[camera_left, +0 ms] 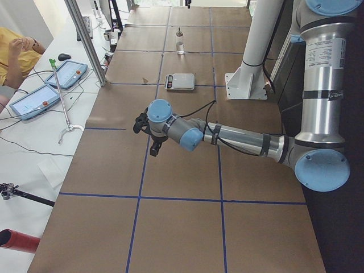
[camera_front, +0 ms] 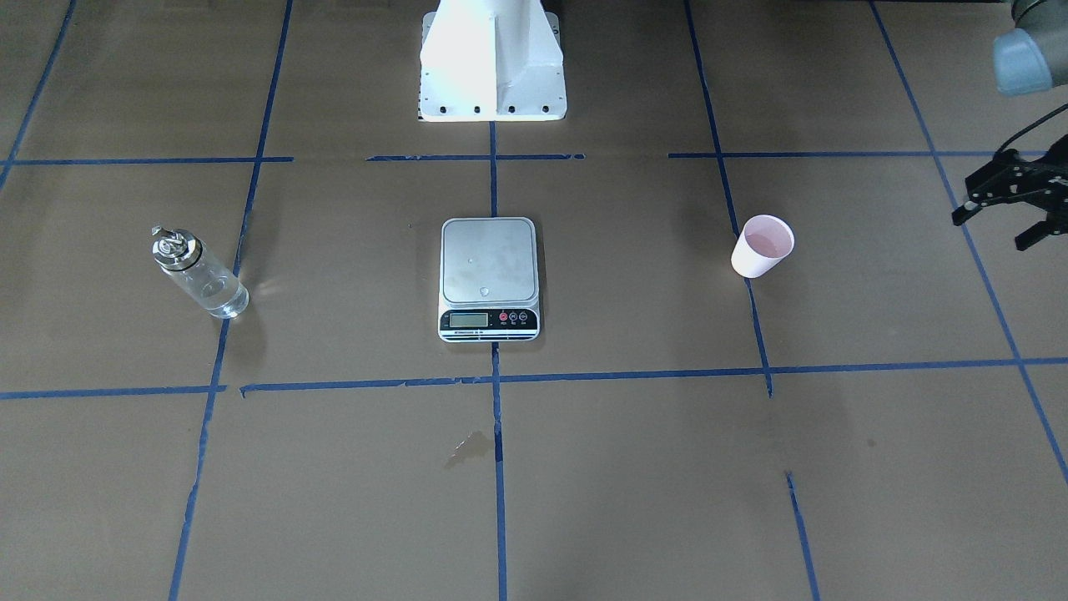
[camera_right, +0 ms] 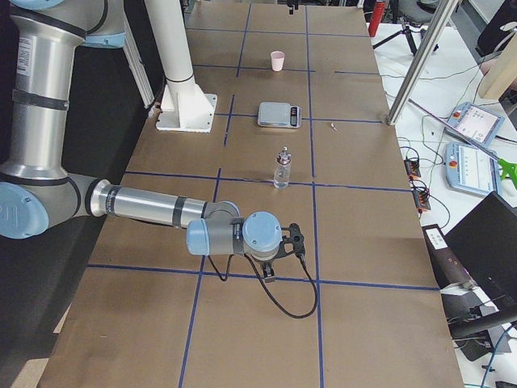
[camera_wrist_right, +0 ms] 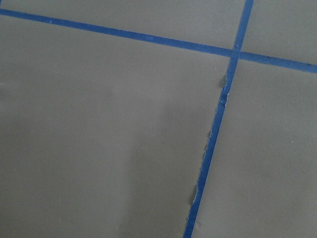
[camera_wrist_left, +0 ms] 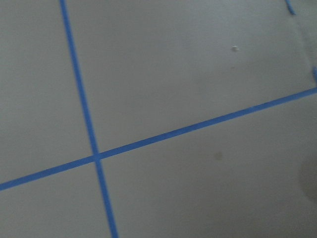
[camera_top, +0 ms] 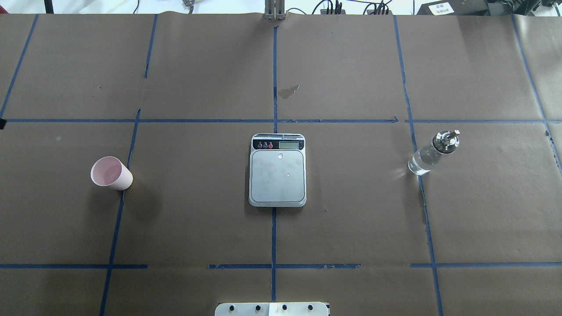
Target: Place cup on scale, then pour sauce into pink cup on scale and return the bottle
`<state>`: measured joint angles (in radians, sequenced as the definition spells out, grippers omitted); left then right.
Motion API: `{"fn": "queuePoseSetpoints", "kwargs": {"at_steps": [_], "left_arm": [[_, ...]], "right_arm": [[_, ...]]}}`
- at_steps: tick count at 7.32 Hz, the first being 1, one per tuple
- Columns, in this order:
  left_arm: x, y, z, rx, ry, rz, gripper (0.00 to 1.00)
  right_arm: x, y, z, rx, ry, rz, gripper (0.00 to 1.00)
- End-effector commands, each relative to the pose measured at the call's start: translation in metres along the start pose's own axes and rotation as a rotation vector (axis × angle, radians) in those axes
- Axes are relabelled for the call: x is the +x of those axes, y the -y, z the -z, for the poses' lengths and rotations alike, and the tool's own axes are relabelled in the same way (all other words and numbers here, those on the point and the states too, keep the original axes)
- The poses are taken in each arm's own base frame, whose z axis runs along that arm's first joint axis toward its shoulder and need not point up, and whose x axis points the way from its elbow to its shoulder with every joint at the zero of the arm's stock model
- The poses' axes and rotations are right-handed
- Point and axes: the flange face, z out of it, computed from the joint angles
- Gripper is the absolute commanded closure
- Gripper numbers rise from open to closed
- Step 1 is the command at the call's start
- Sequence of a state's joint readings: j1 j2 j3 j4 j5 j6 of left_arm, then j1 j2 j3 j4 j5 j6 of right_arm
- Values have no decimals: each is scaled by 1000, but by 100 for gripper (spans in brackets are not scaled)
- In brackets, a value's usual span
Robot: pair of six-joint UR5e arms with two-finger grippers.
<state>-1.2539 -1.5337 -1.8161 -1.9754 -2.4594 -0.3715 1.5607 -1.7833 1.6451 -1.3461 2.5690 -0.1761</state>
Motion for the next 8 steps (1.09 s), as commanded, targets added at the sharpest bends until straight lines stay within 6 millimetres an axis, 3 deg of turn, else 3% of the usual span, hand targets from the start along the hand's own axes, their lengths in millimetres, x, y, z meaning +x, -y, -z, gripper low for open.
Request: {"fn": "queuePoseSetpoints", "kwargs": {"at_steps": [1, 3, 4, 5, 8], "left_arm": [[85, -7, -49, -44, -42, 135, 6], [91, -15, -91, -84, 3, 238, 4], [102, -14, -101, -89, 11, 263, 4], [119, -19, -126, -83, 54, 262, 4], [124, -17, -144, -93, 69, 252, 6]], "right_arm": [[-7, 0, 3, 13, 11, 12, 0], [-7, 0, 3, 11, 16, 7, 0], [-8, 0, 2, 9, 16, 7, 0], [-7, 0, 1, 8, 17, 7, 0], [-8, 0, -3, -4, 12, 12, 0]]}}
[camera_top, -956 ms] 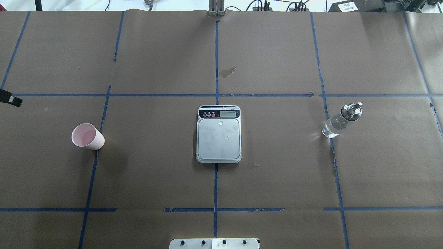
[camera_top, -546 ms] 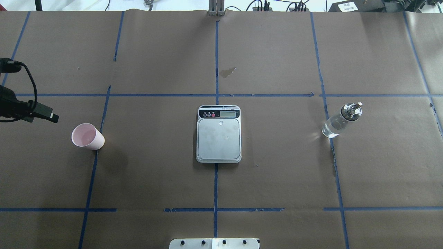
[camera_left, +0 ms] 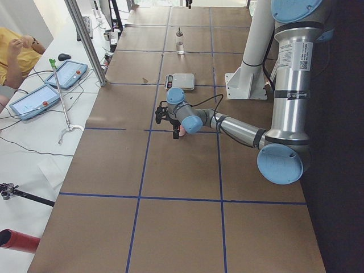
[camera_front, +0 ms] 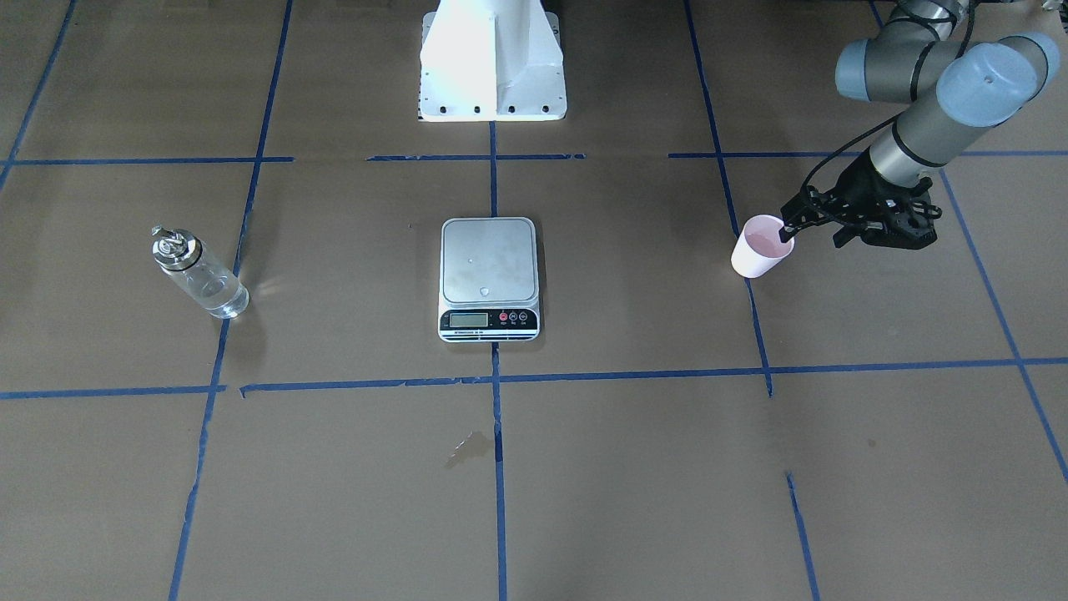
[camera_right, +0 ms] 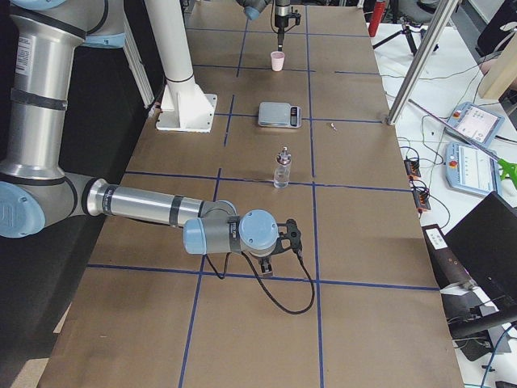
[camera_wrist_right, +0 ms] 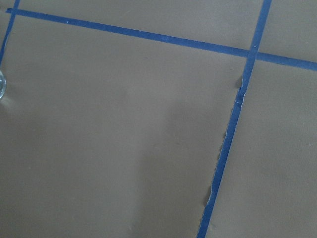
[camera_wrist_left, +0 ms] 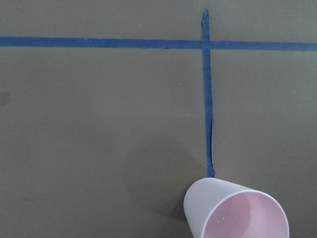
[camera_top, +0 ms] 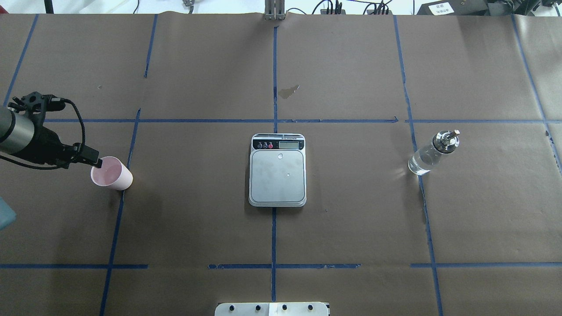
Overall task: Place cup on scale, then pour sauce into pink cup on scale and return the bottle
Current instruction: 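Reach the left gripper down to the pink cup and grasp it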
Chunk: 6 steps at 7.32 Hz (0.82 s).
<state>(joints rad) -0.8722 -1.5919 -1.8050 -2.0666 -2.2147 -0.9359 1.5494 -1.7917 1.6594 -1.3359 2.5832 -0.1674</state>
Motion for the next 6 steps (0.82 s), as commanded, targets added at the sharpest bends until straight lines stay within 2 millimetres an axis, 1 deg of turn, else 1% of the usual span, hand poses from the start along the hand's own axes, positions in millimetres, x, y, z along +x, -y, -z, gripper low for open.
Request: {"fn": "queuePoseSetpoints", "kwargs": {"at_steps": [1, 2, 3, 4, 5, 6], "left_arm": [[5, -4, -12, -15, 6, -9, 12], [9, -6, -13, -21, 2, -13, 26], [10, -8, -17, -29, 5, -17, 61], [11, -9, -17, -31, 3, -7, 91], [16, -14, -23, -45, 5, 36, 100], [35, -8, -20, -41, -16, 101, 100]], "right_arm": [[0, 0, -3, -8, -3, 6, 0], [-2, 2, -2, -5, 0, 10, 0], [-2, 2, -2, -4, 1, 8, 0], [0, 0, -4, -8, 7, -1, 0], [-1, 1, -4, -6, 14, 0, 0], [-3, 1, -4, -2, 40, -1, 0]]}}
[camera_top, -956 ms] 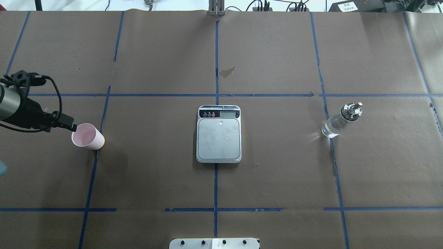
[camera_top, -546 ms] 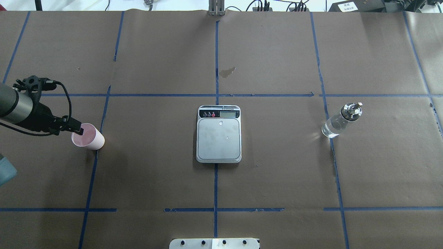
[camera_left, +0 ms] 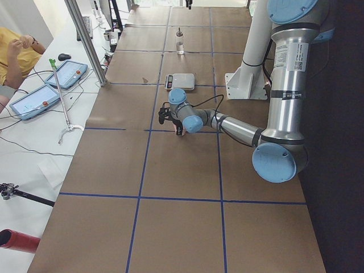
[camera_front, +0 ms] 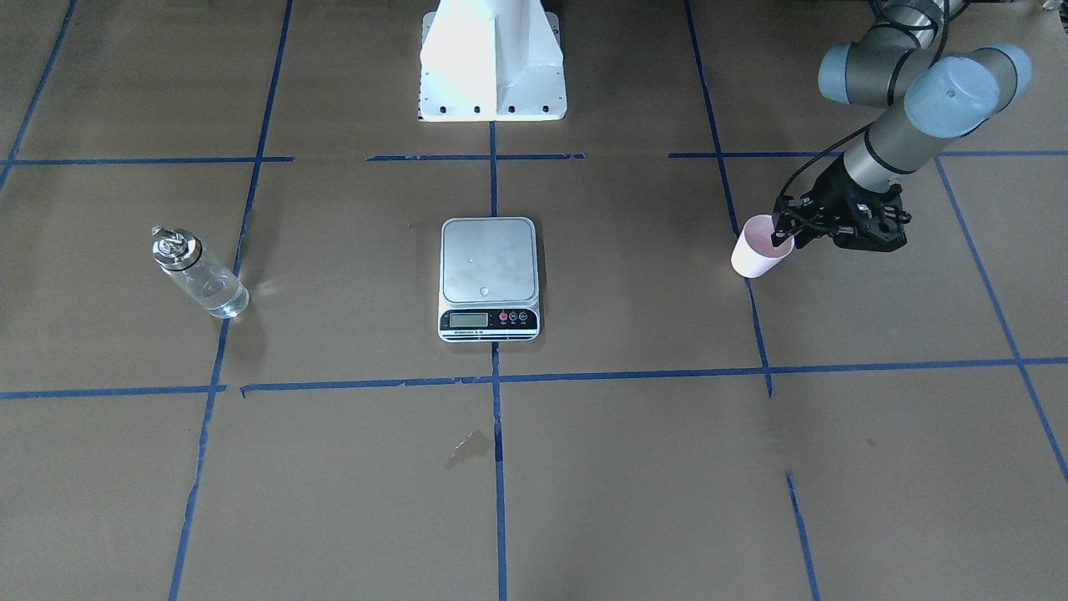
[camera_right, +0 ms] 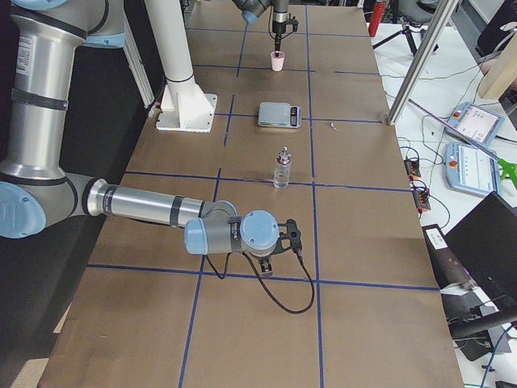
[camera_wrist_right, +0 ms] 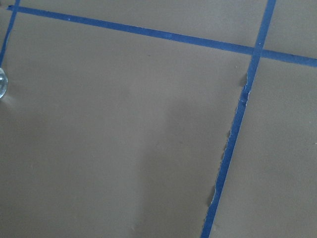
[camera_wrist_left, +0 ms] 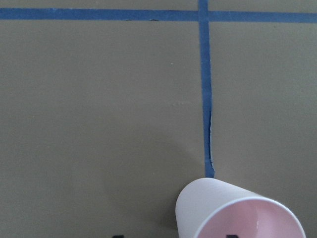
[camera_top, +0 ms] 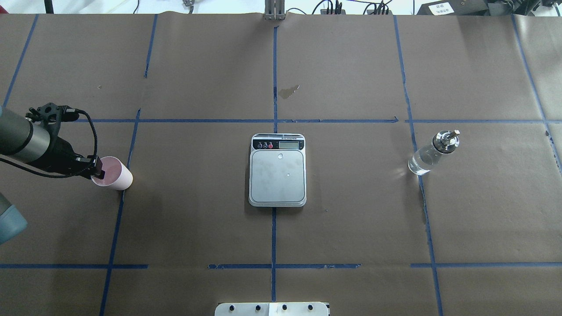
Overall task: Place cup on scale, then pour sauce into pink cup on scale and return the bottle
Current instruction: 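Carry the pink cup with the left gripper onto the scale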
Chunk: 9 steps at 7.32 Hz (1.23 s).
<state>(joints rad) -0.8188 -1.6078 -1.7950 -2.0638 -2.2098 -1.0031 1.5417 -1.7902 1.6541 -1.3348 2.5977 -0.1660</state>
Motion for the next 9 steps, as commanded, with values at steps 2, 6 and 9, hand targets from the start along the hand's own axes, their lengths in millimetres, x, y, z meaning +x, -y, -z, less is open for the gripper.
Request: {"fn": "queuePoseSetpoints", "kwargs": {"at_steps": [2, 6, 9], "left_arm": [[85, 21, 27, 31, -111, 219, 100], [360, 27, 15, 12, -109, 356, 100], [423, -2, -19, 24, -95, 375, 100]], "right_arm": [[-3, 0, 0, 6, 34, 0, 0], [-18, 11, 9, 29, 47, 34, 2], [-41, 21, 11, 25, 53, -1, 0]]}}
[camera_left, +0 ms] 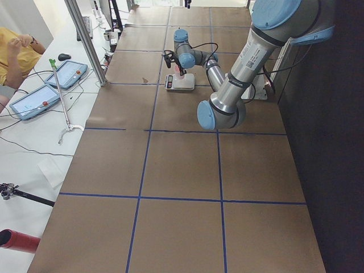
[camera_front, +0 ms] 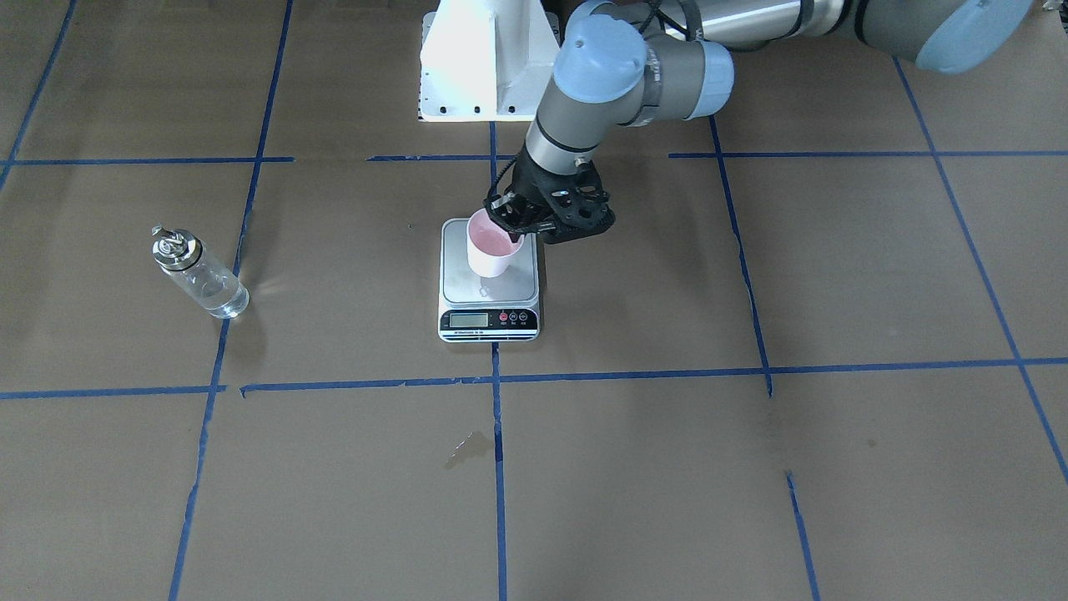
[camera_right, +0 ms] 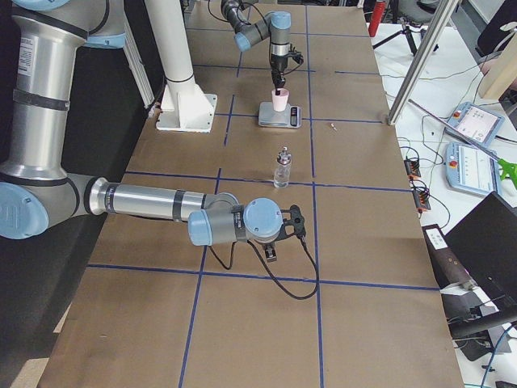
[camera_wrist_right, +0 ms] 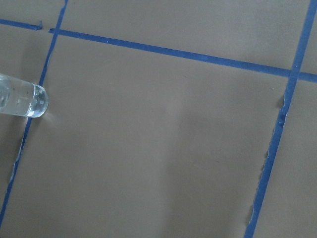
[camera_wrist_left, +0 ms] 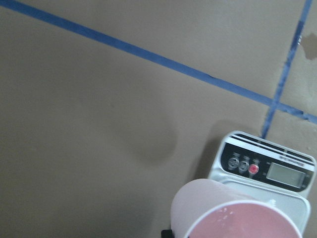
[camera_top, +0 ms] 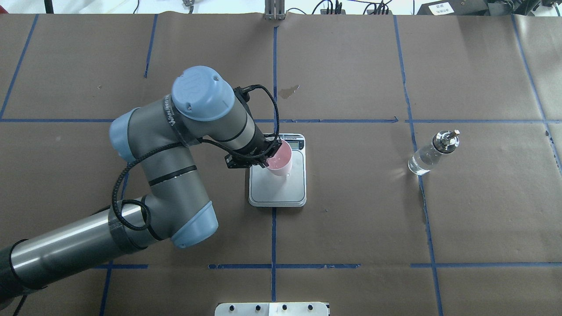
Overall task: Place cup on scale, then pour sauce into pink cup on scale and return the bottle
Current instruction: 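Carry the pink cup with the left gripper onto the scale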
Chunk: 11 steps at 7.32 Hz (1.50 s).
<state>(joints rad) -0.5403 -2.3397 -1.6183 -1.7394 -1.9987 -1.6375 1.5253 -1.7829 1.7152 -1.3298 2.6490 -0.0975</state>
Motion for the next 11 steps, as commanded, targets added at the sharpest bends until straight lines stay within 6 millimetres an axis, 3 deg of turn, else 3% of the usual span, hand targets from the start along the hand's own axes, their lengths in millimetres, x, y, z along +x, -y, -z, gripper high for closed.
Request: {"fn": "queuePoseSetpoints", "kwargs": {"at_steps": [1, 7, 8, 9, 10, 11], "left_arm": [[5, -16, -18, 17, 20, 10, 100], [3, -12, -19, 64, 67, 30, 100], [5, -13, -16, 64, 62, 27, 96], [4, -14, -13, 63, 58, 18, 58], [4, -15, -9, 62, 49, 12, 38], [4, -22, 6, 61, 19, 0, 34]], "right_arm": [[-8, 2, -1, 1, 2, 9, 0], [-14, -2, -4, 22, -2, 41, 0], [-19, 1, -8, 12, 4, 51, 1], [-30, 5, -8, 12, 9, 11, 8], [-54, 12, -12, 19, 22, -18, 8], [-70, 15, -16, 59, 33, -40, 0]]}}
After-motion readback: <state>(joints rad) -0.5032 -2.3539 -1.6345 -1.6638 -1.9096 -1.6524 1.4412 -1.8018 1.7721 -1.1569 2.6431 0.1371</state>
